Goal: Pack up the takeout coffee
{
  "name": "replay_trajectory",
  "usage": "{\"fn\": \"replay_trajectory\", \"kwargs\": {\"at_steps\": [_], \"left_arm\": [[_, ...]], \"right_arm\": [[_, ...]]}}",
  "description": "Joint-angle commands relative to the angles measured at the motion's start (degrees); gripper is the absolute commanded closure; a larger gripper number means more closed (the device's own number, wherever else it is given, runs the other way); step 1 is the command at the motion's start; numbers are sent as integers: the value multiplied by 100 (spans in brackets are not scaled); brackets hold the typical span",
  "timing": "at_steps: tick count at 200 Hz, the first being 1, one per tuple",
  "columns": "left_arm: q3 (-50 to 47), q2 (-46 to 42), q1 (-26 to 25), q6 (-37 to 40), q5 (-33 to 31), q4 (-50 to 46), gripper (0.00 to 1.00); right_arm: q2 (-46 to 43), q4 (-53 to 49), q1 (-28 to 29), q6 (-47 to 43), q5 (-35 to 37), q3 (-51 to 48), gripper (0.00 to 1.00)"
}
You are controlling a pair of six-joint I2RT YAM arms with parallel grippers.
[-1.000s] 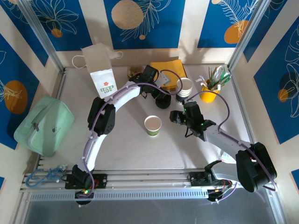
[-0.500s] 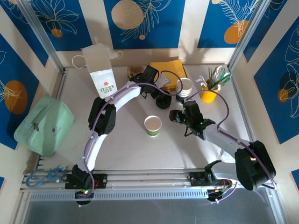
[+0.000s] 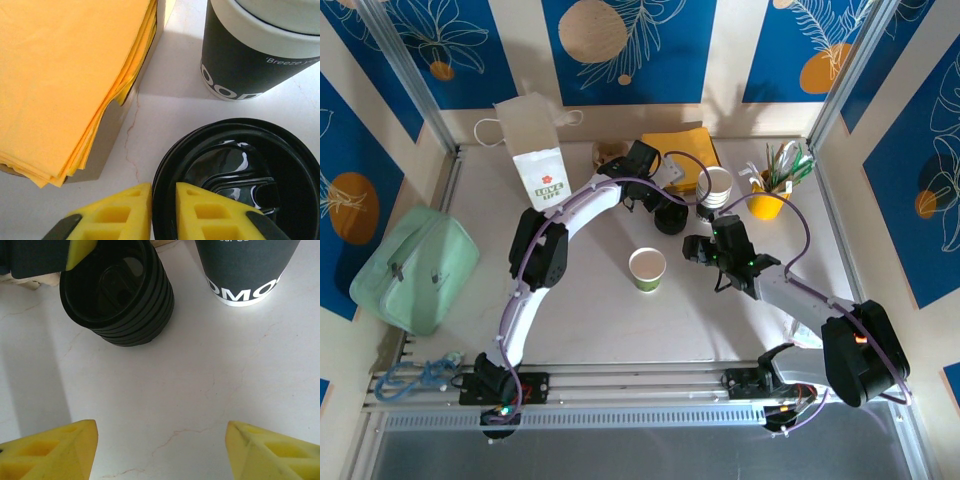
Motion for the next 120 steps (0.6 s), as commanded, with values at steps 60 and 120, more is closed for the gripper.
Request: {"fn": "replay_trajectory", "kwargs": {"at_steps": [60,120], "left_arm": [[181,-377,-47,-112,139,-138,84],[180,-522,-47,-258,175,-188,84]], "right_arm": [[-16,-72,-45,-2,-54,185,32],[-172,-30,-173,176,-252,107,32]]}}
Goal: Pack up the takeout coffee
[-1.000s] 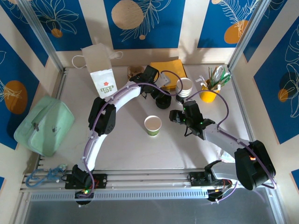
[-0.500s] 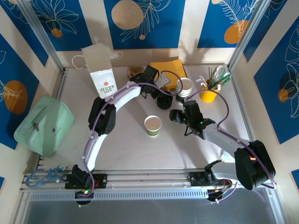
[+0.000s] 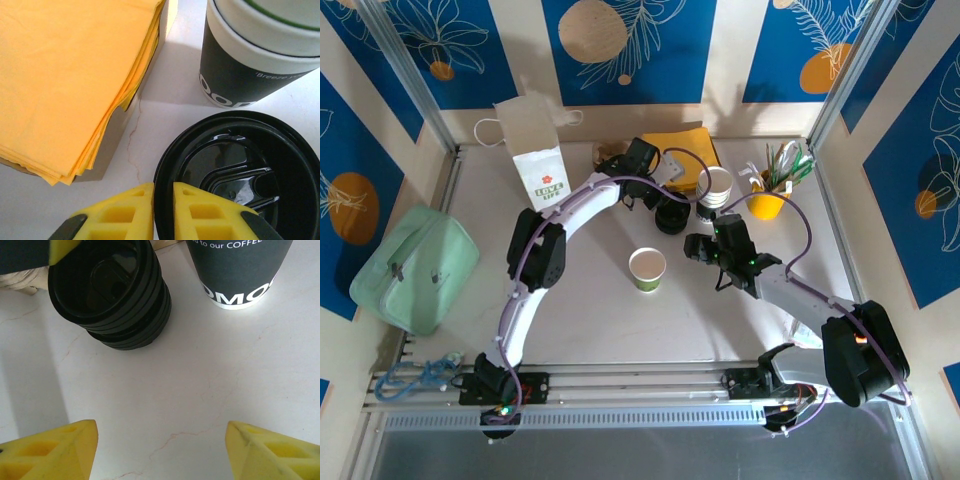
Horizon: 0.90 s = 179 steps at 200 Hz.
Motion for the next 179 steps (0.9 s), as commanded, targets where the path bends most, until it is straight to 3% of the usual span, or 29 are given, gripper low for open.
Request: {"fn": "replay_trajectory", "kwargs": {"at_steps": [1,53,179], "left_arm": [[179,-376,-51,-136,164,-175,84],[149,-568,-39,-357,157,-291,84],[150,-179,47,-561,26,-120,84]], "right_arm": [[-174,-16,-92,149,-248,82,32],[-574,91,-429,372,-951,-134,33],[-596,188,-868,552,-1227,-280,33]]}}
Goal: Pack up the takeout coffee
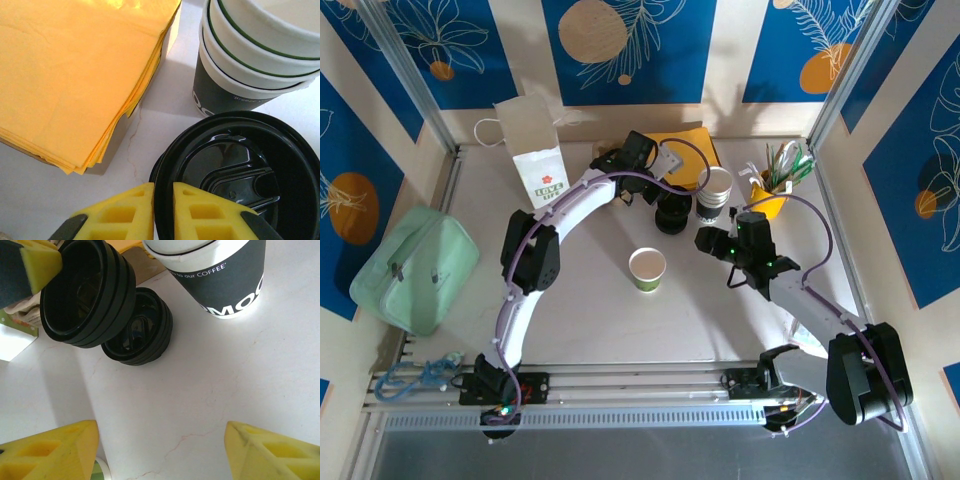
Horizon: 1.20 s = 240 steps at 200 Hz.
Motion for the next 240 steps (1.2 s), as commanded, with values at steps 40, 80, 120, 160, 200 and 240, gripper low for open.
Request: {"fn": "replay_trajectory", "kwargs": {"at_steps": [40,80,120,160,200,240], "left_arm": [[143,279,54,-141,-49,42,83],[141,374,62,-150,-106,79,82],[145,436,97,-209,-86,99,82],[158,385,103,-221,-60,79,81],[161,311,99,-200,-67,38,70],[174,363,101,-177,-110,24,68]], "right_arm": [[-21,138,-73,91,-158,-101,33],[-5,140,-77,95,-138,-112,33],[40,128,-94,102,-123,-90,33],[49,113,-100,99,-123,-82,33],[106,113,-100,106,-126,-57,33],[127,95,-100,104,-122,-45,33]]}}
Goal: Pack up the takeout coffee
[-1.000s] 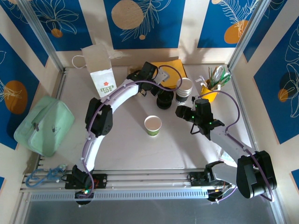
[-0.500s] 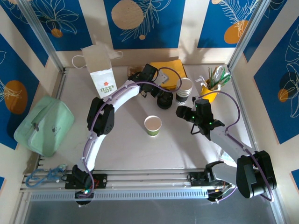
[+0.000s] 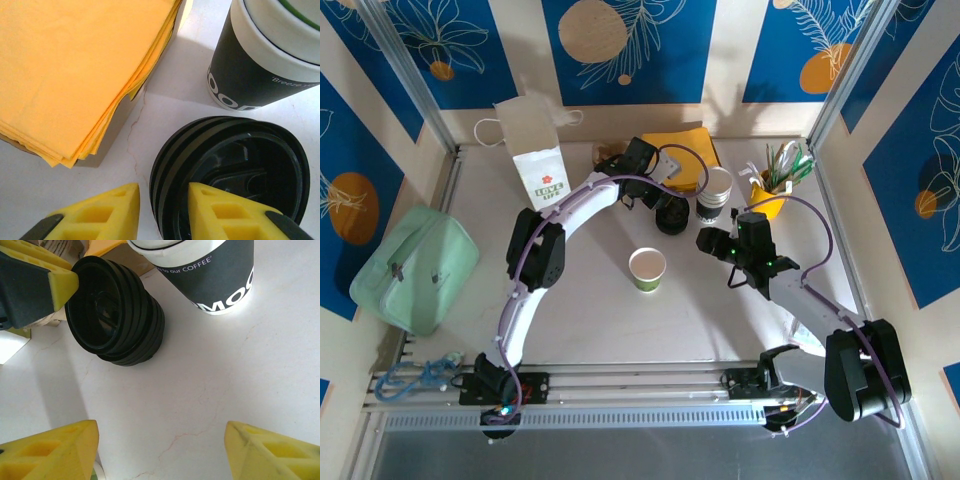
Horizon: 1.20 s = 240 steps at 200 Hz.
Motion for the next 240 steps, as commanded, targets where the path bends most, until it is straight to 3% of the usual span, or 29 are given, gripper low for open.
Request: {"fn": "replay_trajectory", "kwargs": {"at_steps": [1,60,240], "left_arm": [[173,33,43,38,-10,-50,68],[177,44,36,42,181,-50,73],[213,151,38,223,486,-148,74]], "right_arm": [[16,52,-26,56,-118,0,33],[74,56,-25,66,-133,24,33],[166,21,-42,71,-144,79,32]]}}
